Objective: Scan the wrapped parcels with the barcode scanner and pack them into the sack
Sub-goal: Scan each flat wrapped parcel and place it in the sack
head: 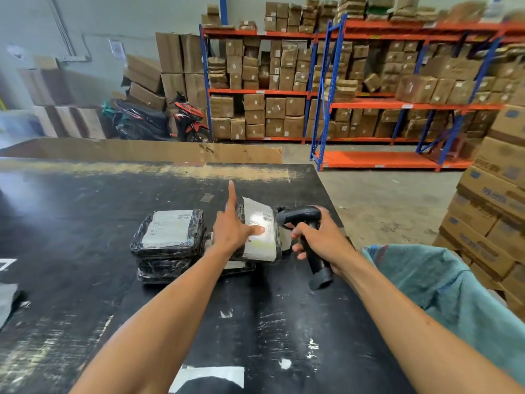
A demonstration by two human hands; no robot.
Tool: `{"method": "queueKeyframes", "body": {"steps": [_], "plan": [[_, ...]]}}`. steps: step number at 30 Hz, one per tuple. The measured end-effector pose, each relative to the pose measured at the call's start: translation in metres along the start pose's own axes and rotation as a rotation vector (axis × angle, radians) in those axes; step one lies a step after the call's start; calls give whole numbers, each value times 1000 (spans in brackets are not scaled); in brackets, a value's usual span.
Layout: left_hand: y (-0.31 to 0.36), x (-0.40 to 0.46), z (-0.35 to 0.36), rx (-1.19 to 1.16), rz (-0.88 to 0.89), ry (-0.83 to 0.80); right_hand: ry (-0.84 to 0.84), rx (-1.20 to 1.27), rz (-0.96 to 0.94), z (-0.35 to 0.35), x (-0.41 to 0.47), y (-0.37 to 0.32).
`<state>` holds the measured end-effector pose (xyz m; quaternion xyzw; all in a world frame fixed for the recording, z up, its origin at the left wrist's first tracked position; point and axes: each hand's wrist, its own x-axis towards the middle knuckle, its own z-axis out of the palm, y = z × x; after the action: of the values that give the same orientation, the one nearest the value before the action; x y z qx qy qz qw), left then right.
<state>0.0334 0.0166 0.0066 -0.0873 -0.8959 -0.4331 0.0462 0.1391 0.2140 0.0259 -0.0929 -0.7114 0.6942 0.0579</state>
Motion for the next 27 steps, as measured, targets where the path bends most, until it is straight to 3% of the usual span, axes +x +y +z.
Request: {"method": "queueKeyframes", "body": {"steps": [7, 27], "plan": [[-22, -32, -25, -191, 141, 32, 57, -52, -117, 24, -34, -18], [-36, -59, -61, -336, 206, 113, 137, -130, -217, 62, -63, -42]]}}
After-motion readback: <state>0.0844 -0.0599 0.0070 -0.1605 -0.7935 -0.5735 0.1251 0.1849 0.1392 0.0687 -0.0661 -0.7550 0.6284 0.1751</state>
